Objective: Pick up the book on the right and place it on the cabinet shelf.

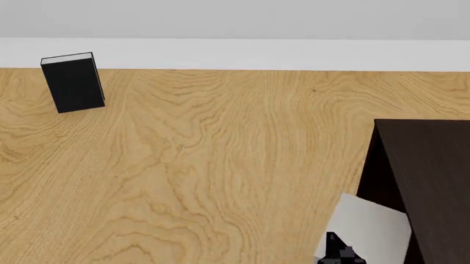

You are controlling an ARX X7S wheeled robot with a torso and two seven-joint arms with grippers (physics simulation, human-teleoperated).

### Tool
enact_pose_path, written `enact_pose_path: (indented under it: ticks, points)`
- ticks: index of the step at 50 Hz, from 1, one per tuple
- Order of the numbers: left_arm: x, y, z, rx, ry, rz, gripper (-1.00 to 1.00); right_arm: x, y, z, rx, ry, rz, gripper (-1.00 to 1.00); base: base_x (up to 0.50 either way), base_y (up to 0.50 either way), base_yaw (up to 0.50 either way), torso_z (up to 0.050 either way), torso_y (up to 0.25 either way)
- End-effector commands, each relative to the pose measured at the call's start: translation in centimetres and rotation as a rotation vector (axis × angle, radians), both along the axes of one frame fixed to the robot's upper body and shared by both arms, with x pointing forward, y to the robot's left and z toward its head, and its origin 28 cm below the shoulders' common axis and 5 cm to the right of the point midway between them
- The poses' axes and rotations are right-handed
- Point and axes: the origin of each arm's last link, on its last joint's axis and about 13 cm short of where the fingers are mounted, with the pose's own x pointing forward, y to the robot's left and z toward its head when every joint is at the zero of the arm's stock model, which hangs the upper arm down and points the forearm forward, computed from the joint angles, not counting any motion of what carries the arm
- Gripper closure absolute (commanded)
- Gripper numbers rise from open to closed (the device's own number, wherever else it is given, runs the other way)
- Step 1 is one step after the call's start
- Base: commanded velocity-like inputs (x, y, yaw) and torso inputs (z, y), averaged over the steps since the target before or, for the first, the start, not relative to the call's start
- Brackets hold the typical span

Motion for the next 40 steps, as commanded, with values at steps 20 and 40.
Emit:
enact_pose_path:
  ticks: [20,40]
  points:
    - [0.2,-0.1,0.0,0.001,0.004,-0.004,-1.0,0.9,-2.3,1.2,-0.076,-0.08,-0.121,1.0,0.0,0.0,0.0,0.001,0.001]
    - [0.1,-0.2,0.1,0.008,0.008,-0.006,-1.0,3.0,-0.8,1.8,-0.077,-0.057,-0.201,1.0,0.0,0.0,0.0,0.001,0.002]
